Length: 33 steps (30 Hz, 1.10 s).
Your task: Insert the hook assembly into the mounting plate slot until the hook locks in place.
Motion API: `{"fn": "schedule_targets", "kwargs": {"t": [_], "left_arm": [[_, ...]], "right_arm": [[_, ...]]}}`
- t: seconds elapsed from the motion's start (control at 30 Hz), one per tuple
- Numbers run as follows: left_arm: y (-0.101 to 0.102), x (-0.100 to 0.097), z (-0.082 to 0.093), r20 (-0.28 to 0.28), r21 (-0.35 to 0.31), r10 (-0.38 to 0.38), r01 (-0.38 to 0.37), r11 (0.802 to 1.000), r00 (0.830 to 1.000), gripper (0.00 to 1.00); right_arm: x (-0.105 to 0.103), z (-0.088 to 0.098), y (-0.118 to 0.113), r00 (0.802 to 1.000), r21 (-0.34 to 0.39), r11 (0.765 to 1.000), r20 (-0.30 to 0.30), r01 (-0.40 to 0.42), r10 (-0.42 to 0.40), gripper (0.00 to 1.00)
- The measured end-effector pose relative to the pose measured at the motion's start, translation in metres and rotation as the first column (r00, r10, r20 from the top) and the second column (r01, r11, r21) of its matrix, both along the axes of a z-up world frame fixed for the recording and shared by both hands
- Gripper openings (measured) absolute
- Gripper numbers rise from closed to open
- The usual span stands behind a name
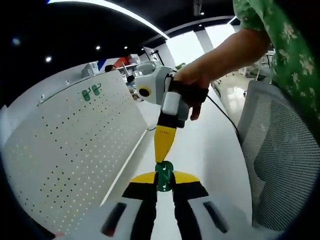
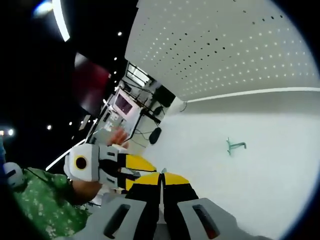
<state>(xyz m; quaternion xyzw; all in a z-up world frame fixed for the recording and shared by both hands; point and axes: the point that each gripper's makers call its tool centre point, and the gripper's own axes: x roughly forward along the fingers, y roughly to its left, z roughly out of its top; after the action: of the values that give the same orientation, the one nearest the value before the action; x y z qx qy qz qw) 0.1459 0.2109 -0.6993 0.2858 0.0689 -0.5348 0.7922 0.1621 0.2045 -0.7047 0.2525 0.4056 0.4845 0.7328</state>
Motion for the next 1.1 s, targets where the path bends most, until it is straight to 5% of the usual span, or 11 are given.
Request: {"fn": "schedule_targets", "kwargs": {"t": [1.1], "left_arm": [[0.003, 0.003, 0.001, -0.020, 0.010, 0.040, -0.040, 0.999, 0.999, 0.04]], "right_arm": [[-0.007, 0.015, 0.008, 1.000, 0.032, 0.999, 0.001, -0.025, 0.025, 0.00]]}}
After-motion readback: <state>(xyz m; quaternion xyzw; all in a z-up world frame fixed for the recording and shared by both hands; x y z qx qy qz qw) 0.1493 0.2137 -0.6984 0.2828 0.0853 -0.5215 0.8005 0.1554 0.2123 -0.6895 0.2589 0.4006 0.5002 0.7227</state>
